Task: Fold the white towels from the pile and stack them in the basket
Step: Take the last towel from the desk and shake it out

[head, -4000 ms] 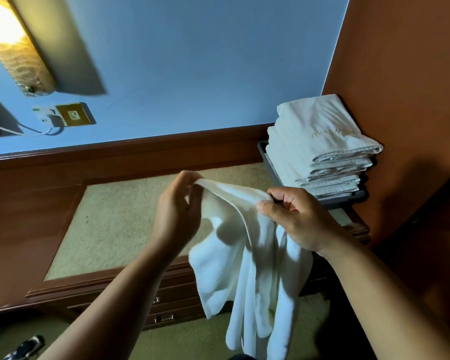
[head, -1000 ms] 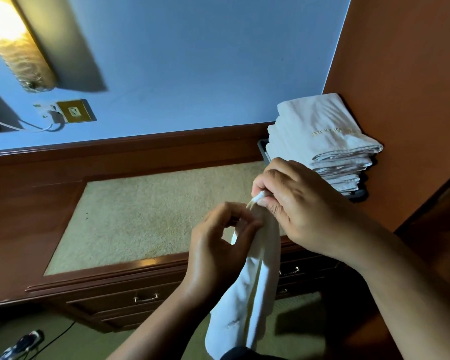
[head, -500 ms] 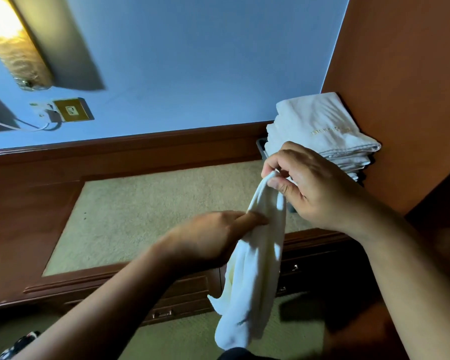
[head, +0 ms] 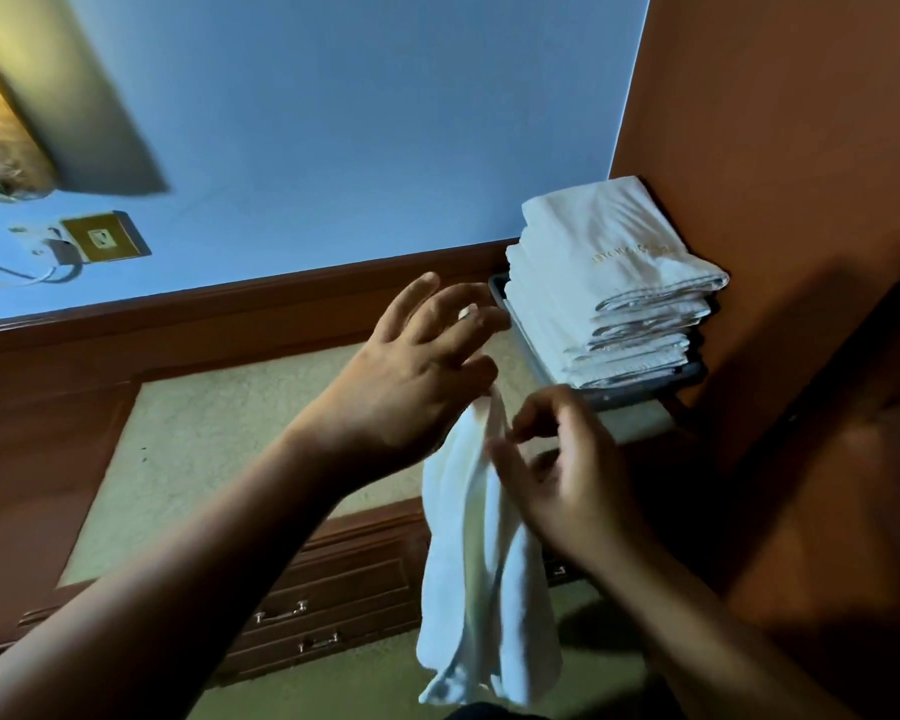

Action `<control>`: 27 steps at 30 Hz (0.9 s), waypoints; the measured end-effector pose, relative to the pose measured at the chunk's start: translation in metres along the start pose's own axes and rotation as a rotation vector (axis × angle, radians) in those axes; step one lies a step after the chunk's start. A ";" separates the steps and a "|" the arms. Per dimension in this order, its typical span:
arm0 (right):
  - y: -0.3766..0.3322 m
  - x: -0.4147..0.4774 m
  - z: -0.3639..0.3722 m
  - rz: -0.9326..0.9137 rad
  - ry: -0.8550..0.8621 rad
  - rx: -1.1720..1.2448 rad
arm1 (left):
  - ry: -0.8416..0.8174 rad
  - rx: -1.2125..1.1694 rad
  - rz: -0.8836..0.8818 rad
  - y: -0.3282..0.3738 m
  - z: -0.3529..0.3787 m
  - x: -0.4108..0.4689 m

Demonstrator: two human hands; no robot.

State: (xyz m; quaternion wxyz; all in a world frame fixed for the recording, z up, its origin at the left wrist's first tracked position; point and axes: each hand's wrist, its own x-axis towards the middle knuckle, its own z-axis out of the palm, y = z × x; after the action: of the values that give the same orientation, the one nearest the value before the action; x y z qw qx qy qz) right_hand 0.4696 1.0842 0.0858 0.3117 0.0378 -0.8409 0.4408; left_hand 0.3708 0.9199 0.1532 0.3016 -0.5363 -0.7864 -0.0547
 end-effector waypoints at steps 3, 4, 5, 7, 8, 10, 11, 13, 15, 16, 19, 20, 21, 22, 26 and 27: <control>0.014 -0.006 0.011 0.117 0.016 0.043 | -0.040 -0.012 0.077 -0.003 -0.001 0.007; 0.020 -0.006 0.012 0.122 0.020 0.046 | -0.056 -0.029 0.089 -0.005 -0.001 0.008; 0.025 -0.005 0.013 0.130 0.004 0.055 | -0.073 -0.054 0.098 -0.006 -0.002 0.009; 0.038 -0.005 0.013 0.204 -0.076 0.074 | -0.130 -0.128 0.092 -0.008 -0.006 0.011; 0.045 -0.005 0.012 0.240 -0.110 0.065 | -0.168 -0.167 0.072 -0.010 -0.009 0.012; 0.056 -0.003 0.010 0.243 -0.089 -0.012 | -0.229 -0.212 0.045 -0.015 -0.013 0.011; 0.059 0.000 0.008 0.203 -0.053 -0.055 | -0.254 -0.217 0.046 -0.018 -0.014 0.009; 0.059 0.009 0.005 0.066 -0.013 -0.079 | -0.318 -0.206 0.038 -0.026 -0.015 0.004; 0.054 0.017 0.006 -0.066 -0.024 -0.065 | -0.381 -0.157 -0.025 -0.032 -0.016 -0.001; 0.051 0.017 0.008 -0.098 -0.032 -0.052 | -0.411 -0.135 -0.071 -0.033 -0.017 -0.003; 0.038 0.006 0.023 -0.072 -0.087 -0.012 | -0.498 -0.110 -0.175 -0.034 -0.022 -0.001; 0.034 0.001 0.028 -0.045 -0.110 -0.041 | -0.506 -0.107 -0.181 -0.032 -0.024 0.001; 0.030 -0.002 0.034 -0.016 -0.119 -0.091 | -0.510 -0.107 -0.180 -0.030 -0.025 0.004; 0.028 -0.005 0.039 0.018 -0.118 -0.143 | -0.519 -0.110 -0.178 -0.028 -0.026 0.006; 0.022 -0.011 0.055 0.047 -0.057 -0.252 | -0.526 -0.087 -0.161 -0.025 -0.029 0.011; 0.023 -0.012 0.058 0.022 -0.033 -0.274 | -0.521 -0.080 -0.153 -0.025 -0.030 0.011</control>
State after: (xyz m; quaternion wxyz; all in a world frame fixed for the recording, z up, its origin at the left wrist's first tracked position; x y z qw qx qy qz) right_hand 0.4427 1.0517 0.0383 0.2950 -0.0070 -0.8987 0.3245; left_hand 0.3583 0.9057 0.1895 0.0625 -0.4826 -0.8730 0.0315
